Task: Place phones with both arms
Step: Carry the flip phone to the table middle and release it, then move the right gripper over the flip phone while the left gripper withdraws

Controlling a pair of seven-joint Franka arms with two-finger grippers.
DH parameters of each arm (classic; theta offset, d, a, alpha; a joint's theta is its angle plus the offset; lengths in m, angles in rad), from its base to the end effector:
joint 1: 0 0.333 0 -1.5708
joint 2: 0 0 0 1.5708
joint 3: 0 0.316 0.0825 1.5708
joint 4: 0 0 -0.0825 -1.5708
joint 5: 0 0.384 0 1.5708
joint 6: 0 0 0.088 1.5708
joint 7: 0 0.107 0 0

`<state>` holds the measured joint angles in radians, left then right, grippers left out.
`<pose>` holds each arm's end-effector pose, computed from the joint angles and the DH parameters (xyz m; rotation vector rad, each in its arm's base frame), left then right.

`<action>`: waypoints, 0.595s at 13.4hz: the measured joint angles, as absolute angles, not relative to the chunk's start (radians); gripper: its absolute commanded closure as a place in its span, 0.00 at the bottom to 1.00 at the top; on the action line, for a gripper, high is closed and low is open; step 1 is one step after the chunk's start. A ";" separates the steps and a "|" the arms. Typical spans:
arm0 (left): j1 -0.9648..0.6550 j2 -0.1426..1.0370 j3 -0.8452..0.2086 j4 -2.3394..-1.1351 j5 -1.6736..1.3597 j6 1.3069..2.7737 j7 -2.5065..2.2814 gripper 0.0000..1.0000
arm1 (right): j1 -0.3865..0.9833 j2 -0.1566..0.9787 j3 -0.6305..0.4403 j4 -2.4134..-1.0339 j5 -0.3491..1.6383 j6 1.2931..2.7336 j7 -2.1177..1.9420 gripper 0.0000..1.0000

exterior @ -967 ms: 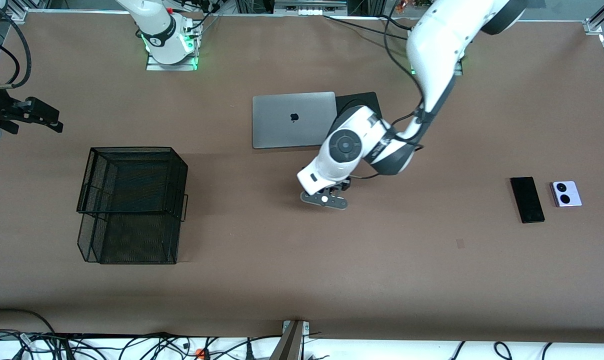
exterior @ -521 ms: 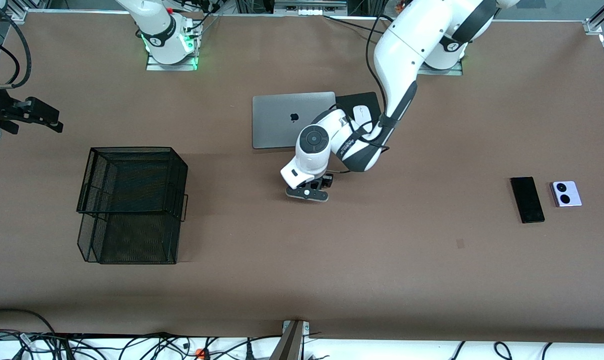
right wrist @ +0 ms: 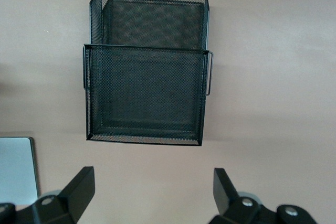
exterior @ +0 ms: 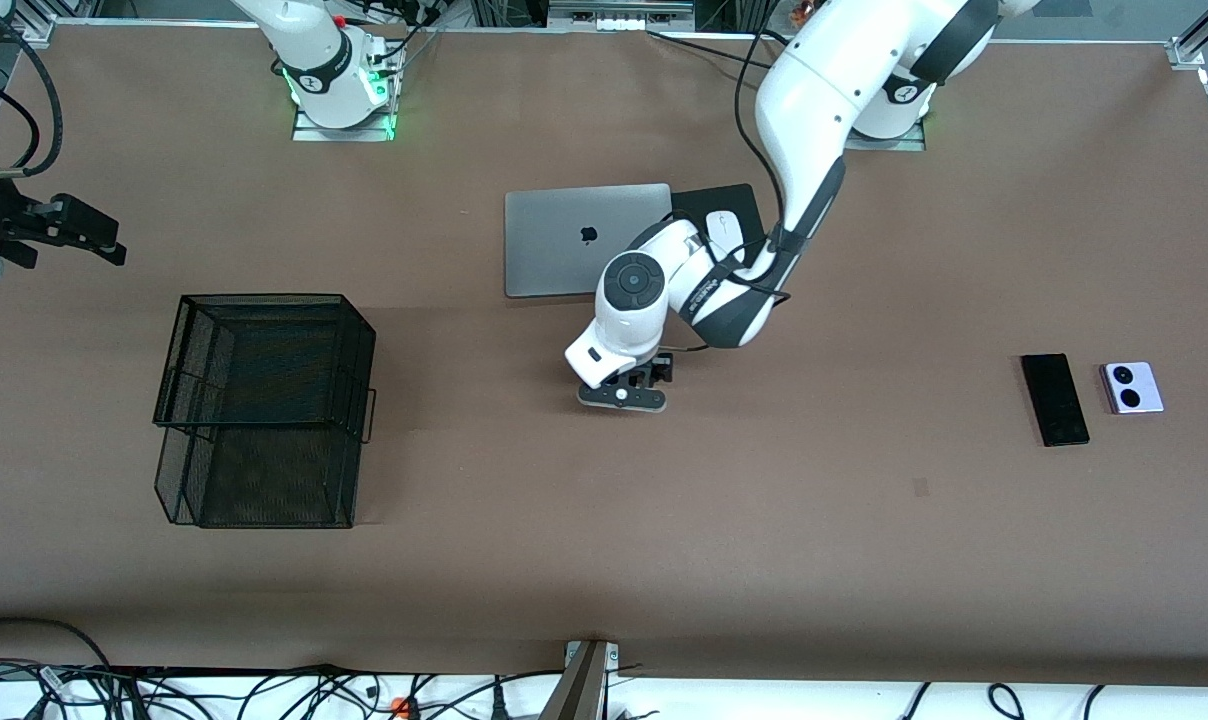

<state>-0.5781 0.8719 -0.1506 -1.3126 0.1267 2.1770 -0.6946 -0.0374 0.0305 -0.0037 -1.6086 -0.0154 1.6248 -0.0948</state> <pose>0.5756 -0.4722 0.2164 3.1305 -0.0831 -0.0081 0.5668 -0.0248 0.5942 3.1259 0.0854 -0.0239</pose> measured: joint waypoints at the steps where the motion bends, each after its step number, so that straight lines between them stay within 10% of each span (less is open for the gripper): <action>1: -0.559 0.839 -0.148 -1.303 0.127 2.115 -0.695 0.00 | -0.037 0.031 -0.003 -1.609 -0.015 1.625 -0.095 0.00; 8: -0.333 0.618 -0.142 -1.298 0.137 1.777 -0.680 0.00 | 0.023 0.066 0.008 -1.617 -0.012 1.640 -0.083 0.00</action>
<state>-0.3326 0.6178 -0.1421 -1.2975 0.1367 1.7772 -0.6804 0.0233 0.0658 0.0080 -1.6172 -0.0122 1.6405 -0.0833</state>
